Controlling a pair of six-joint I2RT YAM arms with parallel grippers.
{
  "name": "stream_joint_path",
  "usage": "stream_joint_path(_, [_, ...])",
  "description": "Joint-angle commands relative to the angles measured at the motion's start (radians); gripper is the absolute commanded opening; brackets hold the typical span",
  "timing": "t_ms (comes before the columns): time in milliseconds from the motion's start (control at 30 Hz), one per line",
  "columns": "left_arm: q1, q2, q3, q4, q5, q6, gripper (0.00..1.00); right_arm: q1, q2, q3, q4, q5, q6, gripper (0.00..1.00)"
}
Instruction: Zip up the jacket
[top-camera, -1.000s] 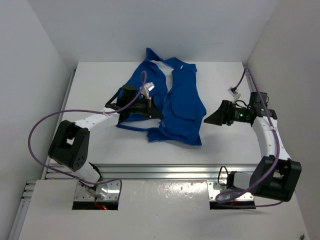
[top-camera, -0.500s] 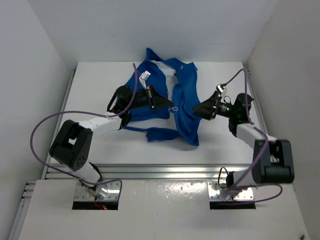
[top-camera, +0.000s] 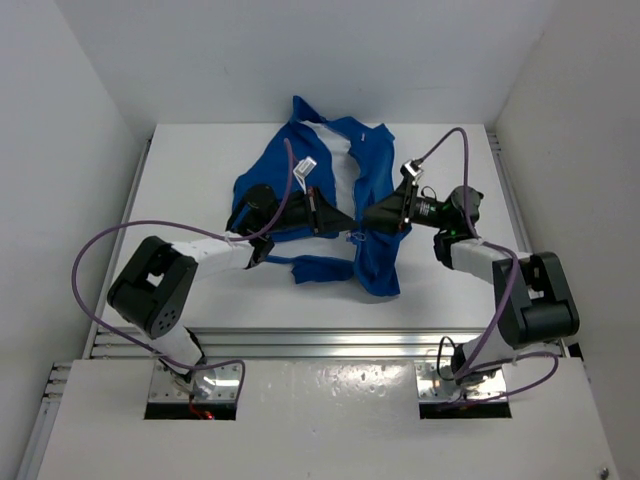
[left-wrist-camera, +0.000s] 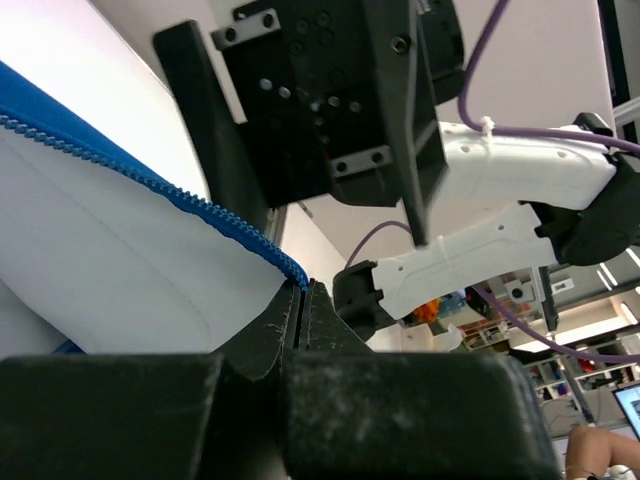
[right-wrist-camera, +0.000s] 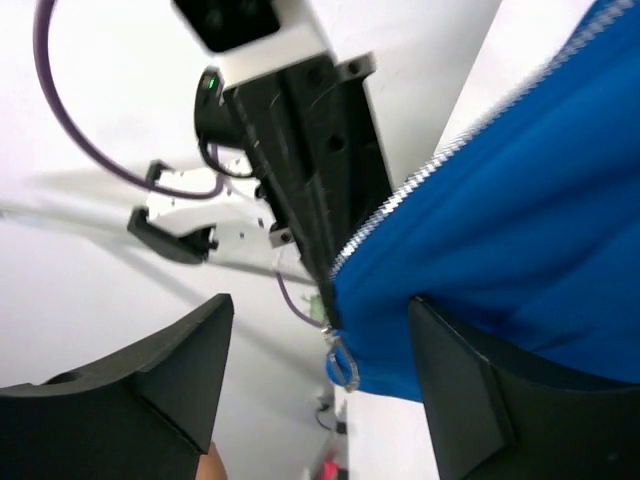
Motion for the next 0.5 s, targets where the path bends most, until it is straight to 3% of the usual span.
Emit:
stream_joint_path(0, [-0.009, -0.016, 0.034, 0.078, 0.018, 0.053, 0.00, 0.018, -0.047, -0.009, 0.036, -0.028, -0.053, 0.69])
stream_joint_path(67, [-0.009, -0.007, 0.044, 0.089, 0.018, 0.044, 0.00, 0.021, -0.059, -0.050, 0.030, -0.020, -0.068, 0.69])
stream_joint_path(233, [-0.009, -0.007, 0.044, 0.141, 0.018, -0.012, 0.00, 0.013, -0.128, -0.113, -0.183, 0.006, -0.252, 0.72])
stream_joint_path(333, [-0.009, -0.007, 0.044, 0.164, 0.018, -0.039, 0.00, 0.012, -0.122, -0.144, -0.154, 0.013, -0.232, 0.74])
stream_joint_path(467, [-0.018, 0.002, 0.035, 0.184, 0.007, -0.059, 0.00, 0.018, -0.109, -0.129, -0.131, 0.015, -0.211, 0.69])
